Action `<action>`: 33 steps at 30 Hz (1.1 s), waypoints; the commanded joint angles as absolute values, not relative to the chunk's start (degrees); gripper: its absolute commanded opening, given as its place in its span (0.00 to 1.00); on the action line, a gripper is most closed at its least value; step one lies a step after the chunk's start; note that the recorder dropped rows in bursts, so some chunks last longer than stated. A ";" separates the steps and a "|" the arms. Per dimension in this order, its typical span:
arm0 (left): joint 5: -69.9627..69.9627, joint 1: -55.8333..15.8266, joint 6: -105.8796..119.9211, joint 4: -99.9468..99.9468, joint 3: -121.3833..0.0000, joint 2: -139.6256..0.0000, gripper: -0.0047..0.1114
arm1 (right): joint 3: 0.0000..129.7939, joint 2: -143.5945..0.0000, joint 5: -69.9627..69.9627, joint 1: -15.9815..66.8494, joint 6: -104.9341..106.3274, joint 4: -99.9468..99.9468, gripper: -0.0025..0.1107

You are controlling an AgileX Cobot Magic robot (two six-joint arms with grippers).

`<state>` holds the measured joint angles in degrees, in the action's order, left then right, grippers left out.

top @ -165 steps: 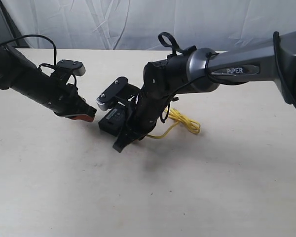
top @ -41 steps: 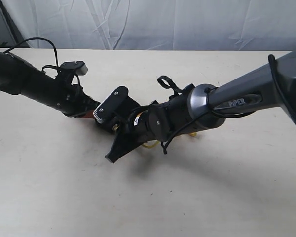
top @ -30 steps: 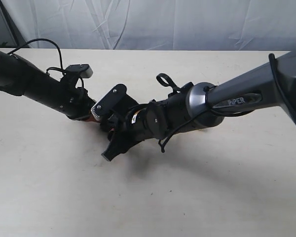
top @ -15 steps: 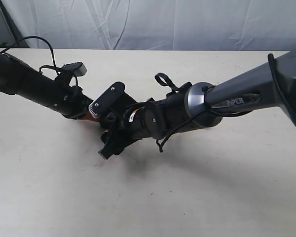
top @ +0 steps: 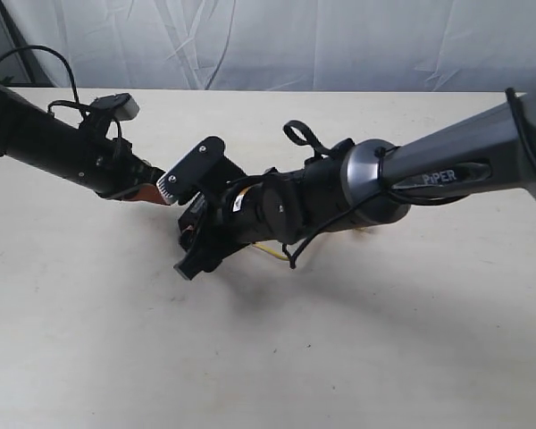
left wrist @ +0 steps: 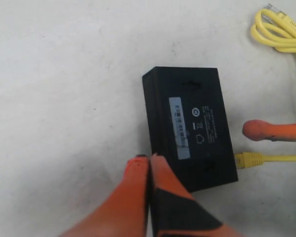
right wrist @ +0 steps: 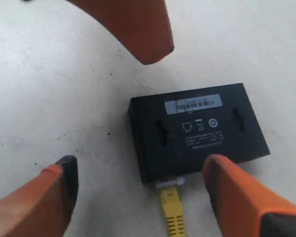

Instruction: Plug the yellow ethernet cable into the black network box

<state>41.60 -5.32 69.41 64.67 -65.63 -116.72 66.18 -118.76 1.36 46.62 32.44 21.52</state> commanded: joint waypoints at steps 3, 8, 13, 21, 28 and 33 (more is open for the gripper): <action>41.12 -4.54 68.63 63.82 -65.50 -115.15 0.04 | 66.68 -116.17 -4.26 44.12 31.89 21.99 0.63; 39.12 -4.54 64.77 61.30 -65.50 -113.07 0.04 | 66.68 -114.65 -11.63 40.44 31.01 24.74 0.43; 37.44 -4.54 60.10 57.02 -65.50 -110.57 0.04 | 66.68 -113.37 -16.59 38.32 31.01 25.13 0.01; 37.07 -4.77 54.51 52.32 -65.50 -108.02 0.04 | 66.68 -111.62 -19.79 38.04 30.85 25.29 0.02; 35.24 -7.18 49.64 46.39 -65.08 -106.46 0.04 | 66.68 -111.62 -23.86 38.04 30.85 25.29 0.02; 30.98 -9.16 47.15 43.87 -62.26 -104.03 0.04 | 66.68 -111.62 -26.36 38.04 30.12 25.34 0.02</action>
<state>33.43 -8.03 48.99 45.33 -63.93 -105.69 66.41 -112.22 -24.98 38.40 30.73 25.18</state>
